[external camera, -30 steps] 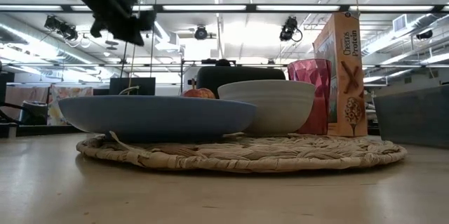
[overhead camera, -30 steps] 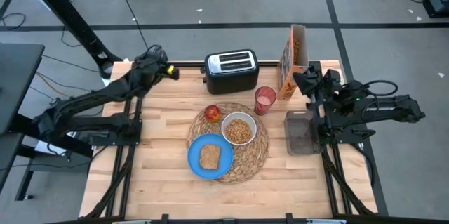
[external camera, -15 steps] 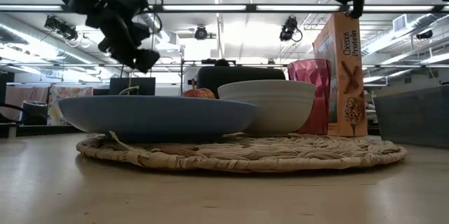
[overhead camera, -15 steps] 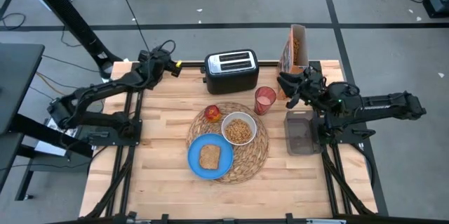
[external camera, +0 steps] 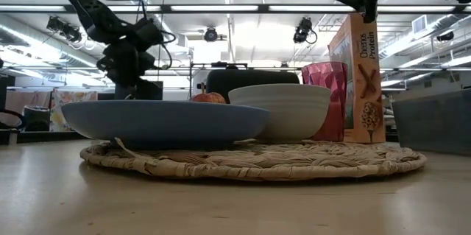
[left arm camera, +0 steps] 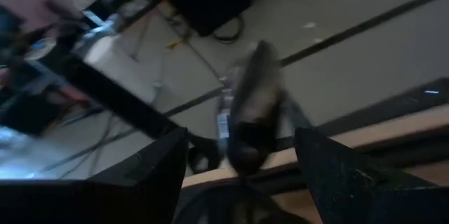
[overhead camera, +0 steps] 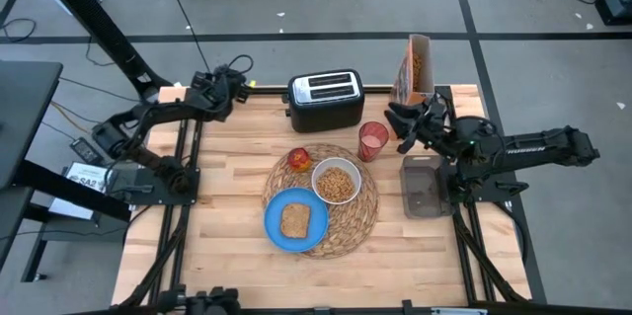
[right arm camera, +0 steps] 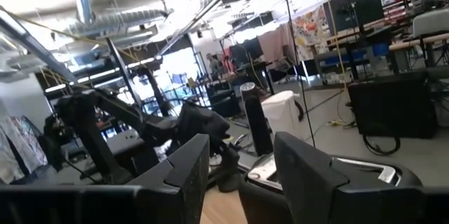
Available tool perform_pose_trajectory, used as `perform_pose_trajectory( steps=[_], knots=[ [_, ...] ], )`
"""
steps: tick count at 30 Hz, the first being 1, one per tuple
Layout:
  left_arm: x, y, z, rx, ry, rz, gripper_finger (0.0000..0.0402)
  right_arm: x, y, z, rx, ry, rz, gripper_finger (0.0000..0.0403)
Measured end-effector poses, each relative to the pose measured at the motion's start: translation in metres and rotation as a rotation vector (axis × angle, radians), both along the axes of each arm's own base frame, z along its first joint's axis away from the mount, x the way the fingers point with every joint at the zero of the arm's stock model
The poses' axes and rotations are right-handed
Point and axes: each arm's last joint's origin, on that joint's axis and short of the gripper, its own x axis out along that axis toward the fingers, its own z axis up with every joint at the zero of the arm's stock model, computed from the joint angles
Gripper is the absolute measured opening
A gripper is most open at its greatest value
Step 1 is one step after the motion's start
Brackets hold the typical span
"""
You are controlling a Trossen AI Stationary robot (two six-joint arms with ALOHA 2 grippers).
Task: Arrange a breakfast setting
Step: Put the black spoon on top of the brown table mat to the right of the white bowl
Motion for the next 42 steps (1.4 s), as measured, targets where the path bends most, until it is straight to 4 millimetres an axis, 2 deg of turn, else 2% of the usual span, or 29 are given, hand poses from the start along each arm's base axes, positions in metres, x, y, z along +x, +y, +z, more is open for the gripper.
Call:
perform_pose_trajectory(
  steps=[6,14,28,33,42],
  knots=[
    [-0.006,0.008,0.002,0.054,-0.015,0.069,0.0264,-0.001,0.001,0.003,0.0,-0.035,0.021,0.0168],
    [-0.023,0.019,0.002,0.048,-0.016,0.132,0.0233,-0.001,0.002,0.006,-0.014,-0.062,0.061,0.0168],
    [-0.02,0.017,0.002,0.051,-0.025,0.12,0.0161,-0.001,0.002,0.005,-0.024,-0.052,0.059,0.0168],
    [-0.016,0.01,0.012,0.068,-0.063,0.073,0.0158,-0.001,0.002,0.005,-0.027,-0.043,0.058,0.0168],
    [-0.024,-0.003,0.034,0.057,-0.18,0.004,0.0158,0.0,0.003,0.004,-0.037,-0.026,0.06,0.0168]
  ],
)
